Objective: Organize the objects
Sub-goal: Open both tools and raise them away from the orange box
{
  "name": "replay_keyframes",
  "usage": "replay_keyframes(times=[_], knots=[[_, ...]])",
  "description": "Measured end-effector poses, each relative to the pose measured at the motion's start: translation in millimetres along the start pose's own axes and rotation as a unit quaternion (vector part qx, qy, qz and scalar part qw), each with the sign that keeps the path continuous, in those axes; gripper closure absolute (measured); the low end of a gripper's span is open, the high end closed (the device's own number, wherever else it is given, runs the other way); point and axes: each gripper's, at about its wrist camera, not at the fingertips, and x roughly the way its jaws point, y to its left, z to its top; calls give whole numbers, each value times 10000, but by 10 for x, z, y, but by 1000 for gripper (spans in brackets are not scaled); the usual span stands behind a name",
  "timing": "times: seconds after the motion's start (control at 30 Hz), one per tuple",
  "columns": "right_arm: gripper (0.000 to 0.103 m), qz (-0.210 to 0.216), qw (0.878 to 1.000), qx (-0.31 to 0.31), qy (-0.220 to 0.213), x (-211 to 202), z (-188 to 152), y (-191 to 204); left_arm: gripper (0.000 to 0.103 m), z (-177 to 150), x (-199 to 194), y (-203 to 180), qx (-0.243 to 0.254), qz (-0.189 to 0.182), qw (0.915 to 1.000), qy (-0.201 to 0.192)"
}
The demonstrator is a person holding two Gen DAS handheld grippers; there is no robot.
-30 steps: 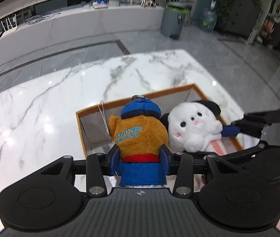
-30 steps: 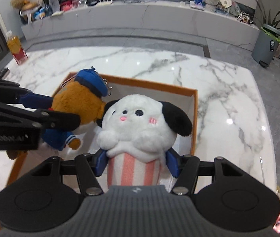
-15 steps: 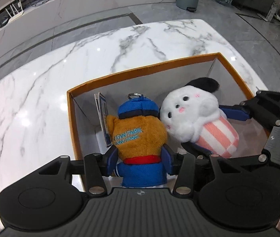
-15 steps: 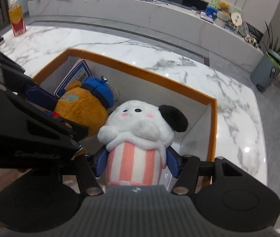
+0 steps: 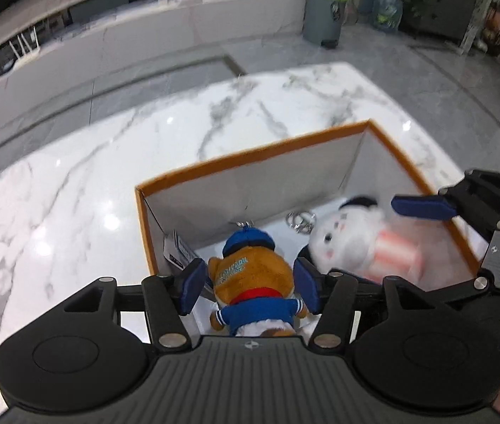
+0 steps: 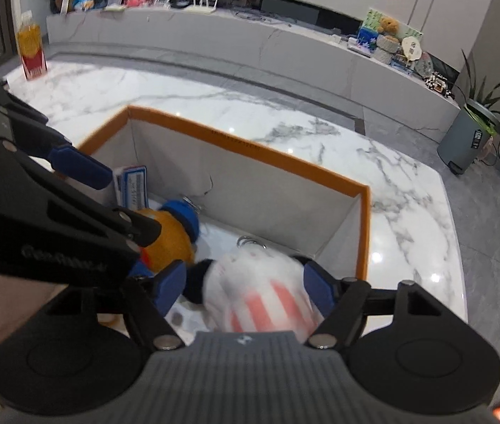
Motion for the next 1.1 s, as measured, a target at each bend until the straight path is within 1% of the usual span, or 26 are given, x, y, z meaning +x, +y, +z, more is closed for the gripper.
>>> replay_keyframes(times=[0.13, 0.2, 0.3, 0.37, 0.43, 0.5, 0.57, 0.63, 0.77, 0.87, 0.97, 1.03, 1.1], knots=[[25, 18, 9995, 198, -243, -285, -88, 16, 37, -116, -324, -36, 29, -169, 9979, -624], [25, 65, 9988, 323, -369, -457, -131, 37, 37, -190, -529, -56, 60, -263, 9948, -982], [25, 208, 9962, 481, -698, -773, -201, 94, 35, -321, -861, -75, 98, -213, 9886, -1490], [23, 274, 9934, 584, -949, -988, -259, 133, 29, -447, -1087, -78, 77, -124, 9823, -1865], [23, 334, 9894, 691, -1234, -1228, -329, 187, 26, -572, -1281, -80, 29, -67, 9757, -2190], [21, 409, 9851, 754, -1488, -1440, -414, 250, 21, -730, -1468, -92, -14, 49, 9690, -2470], [19, 405, 9807, 789, -1743, -1619, -511, 331, 13, -877, -1594, -117, -60, 205, 9614, -2742], [19, 336, 9766, 846, -1947, -1775, -635, 435, 12, -1042, -1691, -151, -126, 334, 9543, -2967], [19, 244, 9715, 916, -2171, -1978, -901, 636, 10, -1371, -1785, -247, -174, 588, 9467, -3163], [19, 136, 9690, 991, -2261, -2072, -1085, 765, 8, -1580, -1796, -353, -111, 809, 9417, -3263], [19, -4, 9671, 1097, -2295, -2087, -1248, 814, 8, -1706, -1770, -465, 19, 953, 9424, -3206], [19, -132, 9675, 1143, -2251, -2083, -1361, 826, 8, -1764, -1743, -501, -23, 955, 9433, -3179], [19, -165, 9679, 1229, -2185, -2051, -1434, 806, 7, -1857, -1741, -502, -145, 899, 9451, -3137]])
